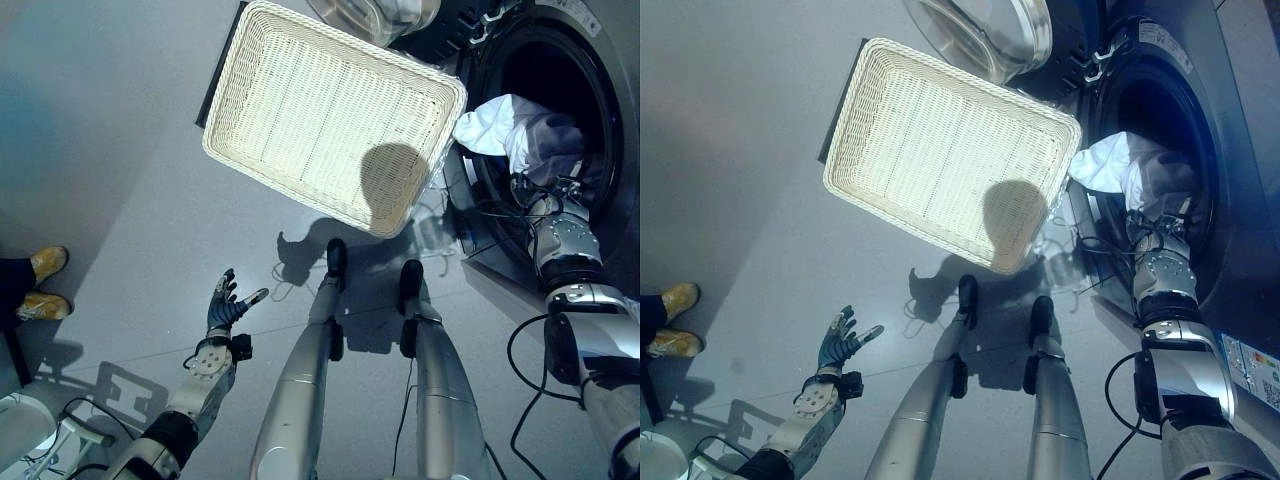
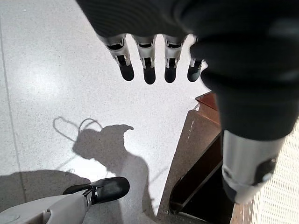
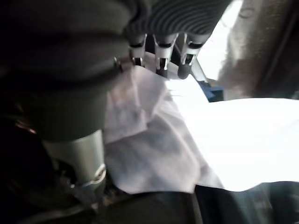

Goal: Put the clothes into the washing machine.

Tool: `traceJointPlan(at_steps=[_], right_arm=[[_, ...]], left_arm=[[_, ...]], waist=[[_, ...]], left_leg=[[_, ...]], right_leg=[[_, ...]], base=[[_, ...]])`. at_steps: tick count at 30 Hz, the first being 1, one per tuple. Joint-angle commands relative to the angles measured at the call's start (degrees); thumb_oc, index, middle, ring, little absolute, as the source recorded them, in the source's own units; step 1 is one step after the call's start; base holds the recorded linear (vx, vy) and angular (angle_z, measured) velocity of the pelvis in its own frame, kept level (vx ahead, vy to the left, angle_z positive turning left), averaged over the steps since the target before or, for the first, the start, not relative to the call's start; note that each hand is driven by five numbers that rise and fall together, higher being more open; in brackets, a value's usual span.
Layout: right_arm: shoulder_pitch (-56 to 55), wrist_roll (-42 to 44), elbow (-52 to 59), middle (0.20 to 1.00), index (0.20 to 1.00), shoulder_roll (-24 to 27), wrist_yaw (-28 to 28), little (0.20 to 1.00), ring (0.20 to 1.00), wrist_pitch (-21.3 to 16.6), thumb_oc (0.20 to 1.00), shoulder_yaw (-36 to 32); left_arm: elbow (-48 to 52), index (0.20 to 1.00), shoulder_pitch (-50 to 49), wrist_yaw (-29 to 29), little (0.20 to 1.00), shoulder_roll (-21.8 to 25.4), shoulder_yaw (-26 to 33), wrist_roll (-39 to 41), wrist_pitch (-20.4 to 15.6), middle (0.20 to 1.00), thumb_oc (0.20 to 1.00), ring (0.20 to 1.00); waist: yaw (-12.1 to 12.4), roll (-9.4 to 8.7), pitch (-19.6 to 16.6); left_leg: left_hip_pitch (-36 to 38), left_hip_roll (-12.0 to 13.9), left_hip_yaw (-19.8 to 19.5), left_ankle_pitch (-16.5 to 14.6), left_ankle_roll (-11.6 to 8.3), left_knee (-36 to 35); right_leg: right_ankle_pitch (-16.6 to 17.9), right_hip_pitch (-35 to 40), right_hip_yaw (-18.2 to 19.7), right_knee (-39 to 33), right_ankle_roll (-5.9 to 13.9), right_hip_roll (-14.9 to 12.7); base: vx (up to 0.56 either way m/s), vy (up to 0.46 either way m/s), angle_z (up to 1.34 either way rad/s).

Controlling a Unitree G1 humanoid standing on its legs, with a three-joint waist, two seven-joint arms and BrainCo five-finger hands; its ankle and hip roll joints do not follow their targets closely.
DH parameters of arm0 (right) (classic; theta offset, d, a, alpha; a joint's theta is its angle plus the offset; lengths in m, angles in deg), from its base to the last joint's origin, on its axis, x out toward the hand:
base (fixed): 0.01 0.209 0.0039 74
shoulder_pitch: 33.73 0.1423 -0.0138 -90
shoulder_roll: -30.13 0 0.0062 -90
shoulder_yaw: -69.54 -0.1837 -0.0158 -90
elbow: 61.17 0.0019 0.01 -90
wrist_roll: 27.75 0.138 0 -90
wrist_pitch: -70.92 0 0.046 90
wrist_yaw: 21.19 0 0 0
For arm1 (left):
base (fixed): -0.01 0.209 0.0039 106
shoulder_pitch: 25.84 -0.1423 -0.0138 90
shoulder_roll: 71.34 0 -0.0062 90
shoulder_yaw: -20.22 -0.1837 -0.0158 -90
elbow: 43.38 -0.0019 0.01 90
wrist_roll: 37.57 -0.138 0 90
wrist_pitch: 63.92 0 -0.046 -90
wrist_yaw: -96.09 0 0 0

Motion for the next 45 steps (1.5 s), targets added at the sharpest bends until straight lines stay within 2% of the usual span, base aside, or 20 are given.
traceJointPlan(at_steps=[1,4,6,9,12,13,14,18,19,24,26,28,30,33,36,38,39,40,42,45], right_arm=[[-2.91,-11.8,1.48,1.0,1.0,9.98,4.9,1.0,1.0,-12.94,1.0,0.56],[-2.7,-16.38,2.74,1.0,1.0,9.43,4.01,1.0,1.0,-14.82,1.0,0.84],[-2.25,-30.63,4.16,1.0,1.0,9.16,-2.7,1.0,1.0,-16.16,1.0,2.6],[-3.56,-42.64,7.21,1.0,1.0,8.03,-8.68,1.0,1.0,-16.87,1.0,4.23],[-5.8,-48.18,9.71,1.0,1.0,6.56,-10.47,1.0,1.0,-16.94,1.0,4.81],[-9.47,-56.02,14.25,1.0,1.0,3.96,-15.03,1.0,1.0,-17.9,1.0,5.93],[-11.6,-60.71,16.45,1.0,1.0,2.59,-17.03,1.0,1.0,-17.01,1.0,6.4],[-18.32,-66.52,23.96,1.0,1.0,-2.21,-20.42,1.0,1.0,-17.58,1.0,8.0],[-21.17,-67.94,26.29,1.0,1.0,-4.69,-21.05,1.0,1.0,-18.86,1.0,8.52],[-25.89,-74.6,31.47,1.0,1.0,-9.2,-26.44,1.0,1.0,-20.22,1.0,10.67],[-26.73,-76.74,32.19,1.0,1.0,-9.89,-27.09,1.0,1.0,-19.69,1.0,11.34],[-27.36,-79.48,33.19,1.0,1.0,-10.63,-28.09,1.0,1.0,-17.26,1.0,13.15],[-27.41,-79.06,33.31,1.0,1.0,-10.74,-27.45,1.0,1.0,-16.48,1.0,13.77],[-27.18,-75.94,32.3,1.0,1.0,-11.17,-22.95,1.0,1.0,-16.41,1.0,14.56],[-27.17,-75.53,32.2,1.0,1.0,-11.46,-15.56,1.0,1.0,-15.03,1.0,15.5],[-26.89,-76.31,32.19,1.0,1.0,-11.46,-14.07,1.0,1.0,-14.27,1.0,15.96],[-25.97,-79.95,32.37,1.0,1.0,-10.99,-8.54,1.0,1.0,-10.35,1.0,17.82],[-25.87,-80.14,32.34,1.0,1.0,-10.86,-8.55,1.0,1.0,-10.43,1.0,18.03],[-24.21,-84.96,31.23,1.0,1.0,-8.8,-4.55,1.0,1.0,-5.79,1.0,20.24],[-20.71,-88.0,28.56,1.0,1.0,-4.86,-1.3,1.0,1.0,-1.66,1.0,22.83]], left_arm=[[-1.03,1.0,-0.93,-0.47,1.0,-0.39,1.93,1.86,-0.56,1.0,1.0,1.0],[-1.09,1.0,-0.54,-0.53,1.0,-0.69,1.76,1.95,-0.41,1.0,1.0,1.0],[-1.08,1.0,0.14,-0.88,1.0,-1.05,1.88,2.22,0.02,1.0,1.0,1.0],[-1.21,1.0,0.15,-0.98,1.0,-1.71,2.2,2.09,0.03,1.0,1.0,1.0],[-1.51,1.0,-0.15,-1.12,1.0,-2.17,2.47,2.07,-0.42,1.0,1.0,1.0],[-1.6,1.0,-0.42,-0.95,1.0,-3.1,2.98,1.51,-0.55,1.0,1.0,1.0],[-1.64,1.0,-0.65,-1.04,1.0,-3.45,3.37,1.31,-0.69,1.0,1.0,1.0],[-2.41,1.0,-1.24,-1.22,1.0,-4.95,4.77,0.58,-1.72,1.0,1.0,1.0],[-2.86,1.0,-1.44,-1.2,1.0,-5.54,5.11,0.28,-2.26,1.0,1.0,1.0],[-2.97,1.0,-1.9,0.05,1.0,-6.93,5.27,-0.21,-2.7,1.0,1.0,1.0],[-3.14,1.0,-1.9,0.24,1.0,-7.22,5.34,-0.25,-2.88,1.0,1.0,1.0],[-3.64,1.0,-1.52,0.29,1.0,-7.74,5.54,-0.48,-2.78,1.0,1.0,1.0],[-3.77,1.0,-1.42,0.18,1.0,-7.88,5.72,-0.5,-2.62,1.0,1.0,1.0],[-4.64,1.0,-1.04,-0.36,1.0,-8.02,5.94,-0.42,-2.54,1.0,1.0,1.0],[-4.99,1.0,-0.68,-0.57,1.0,-8.06,6.07,-0.19,-1.98,1.0,1.0,1.0],[-5.05,1.0,-0.47,-0.51,1.0,-8.14,6.1,-0.27,-1.64,1.0,1.0,1.0],[-5.17,1.0,0.0,-0.5,1.0,-8.18,6.52,-0.52,-0.72,1.0,1.0,1.0],[-5.2,1.0,0.04,-0.54,1.0,-8.15,6.55,-0.5,-0.69,1.0,1.0,1.0],[-5.64,1.0,0.56,-1.13,1.0,-7.69,6.92,-0.39,0.02,1.0,1.0,1.0],[-5.77,1.0,1.0,-2.14,1.0,-6.83,7.3,-0.37,0.99,1.0,1.0,1.0]], waist=[[-1.12,2.55,0.04],[-1.25,2.58,0.04],[-1.41,2.73,0.04],[-1.76,2.62,0.04],[-2.11,2.44,0.04],[-2.6,2.11,0.04],[-2.87,1.97,0.04],[-3.78,1.55,0.04],[-4.13,1.38,0.04],[-4.89,1.0,0.04],[-5.05,0.88,0.04],[-5.27,0.77,0.04],[-5.25,0.74,0.04],[-5.03,0.57,0.04],[-4.91,0.5,0.04],[-4.84,0.5,0.04],[-4.51,0.44,0.04],[-4.49,0.44,0.04],[-4.05,0.43,0.04],[-2.99,0.47,0.04]], left_leg=[[-0.46,-2.33,0.09,-6.34,-1.34,5.57],[-0.41,-2.51,0.2,-6.41,-1.31,5.64],[-0.5,-2.66,0.48,-6.45,-1.19,5.51],[-0.5,-2.75,0.89,-6.36,-1.01,5.15],[-0.67,-2.75,1.15,-6.33,-0.96,5.08],[-0.82,-2.73,1.64,-6.21,-0.82,4.83],[-0.85,-2.67,1.92,-6.12,-0.78,4.59],[-1.08,-2.52,2.87,-5.78,-0.56,3.94],[-1.15,-2.5,3.05,-5.69,-0.5,3.7],[-0.77,-2.48,3.5,-5.4,-0.43,2.94],[-0.64,-2.47,3.64,-5.33,-0.44,2.7],[-0.4,-2.52,3.85,-5.17,-0.41,2.35],[-0.26,-2.58,3.89,-5.16,-0.38,2.27],[0.42,-2.61,3.81,-5.18,-0.37,1.95],[1.06,-2.79,3.6,-5.05,-0.3,1.6],[1.23,-2.82,3.5,-4.98,-0.29,1.44],[1.44,-2.89,3.22,-4.64,-0.36,1.05],[1.42,-2.89,3.21,-4.6,-0.37,1.03],[1.42,-2.9,3.04,-4.39,-0.51,1.01],[1.26,-2.79,2.89,-4.18,-0.66,1.02]], right_leg=[[6.92,1.7,-4.36,-6.42,0.56,3.53],[7.2,1.67,-4.31,-6.69,0.7,3.46],[7.62,1.47,-4.27,-7.32,0.88,3.26],[8.25,1.41,-4.16,-8.19,1.06,3.25],[8.66,1.16,-4.09,-8.54,1.2,3.22],[9.14,0.98,-3.86,-9.17,1.27,3.23],[9.34,0.91,-3.67,-9.48,1.3,3.27],[9.77,0.48,-2.98,-9.9,1.34,3.55],[9.92,0.38,-2.71,-10.06,1.4,3.6],[10.72,0.65,-2.18,-11.0,1.6,3.64],[10.94,0.82,-2.1,-11.43,1.68,3.59],[11.54,1.07,-1.94,-12.26,1.88,3.37],[11.69,1.22,-1.94,-12.51,1.95,3.27],[11.89,1.99,-2.05,-13.0,2.15,2.97],[12.13,2.53,-2.15,-13.26,2.32,2.76],[12.18,2.66,-2.15,-13.34,2.38,2.68],[12.28,2.85,-2.32,-13.42,2.55,2.56],[12.29,2.84,-2.35,-13.42,2.55,2.54],[12.2,2.87,-2.67,-13.25,2.69,2.4],[12.02,2.9,-3.78,-12.98,2.92,1.93]], base=[[0.0,0.032,-0.07],[0.0,0.042,-0.06],[-0.02,0.078,-0.02],[-0.02,0.063,-0.1],[-0.02,0.06,-0.1],[-0.03,0.09,-0.07],[-0.04,0.119,-0.07],[-0.03,0.089,-0.08],[-0.02,0.047,-0.06],[-0.03,0.058,-0.04],[-0.03,0.04,-0.02],[-0.04,0.068,-0.04],[-0.04,0.046,-0.04],[-0.04,0.033,0.0],[-0.01,0.011,0.0],[0.0,0.0,0.0],[0.0,0.0,0.0],[0.0,0.0,0.0],[0.0,0.0,0.0],[0.0,-0.013,0.03]])
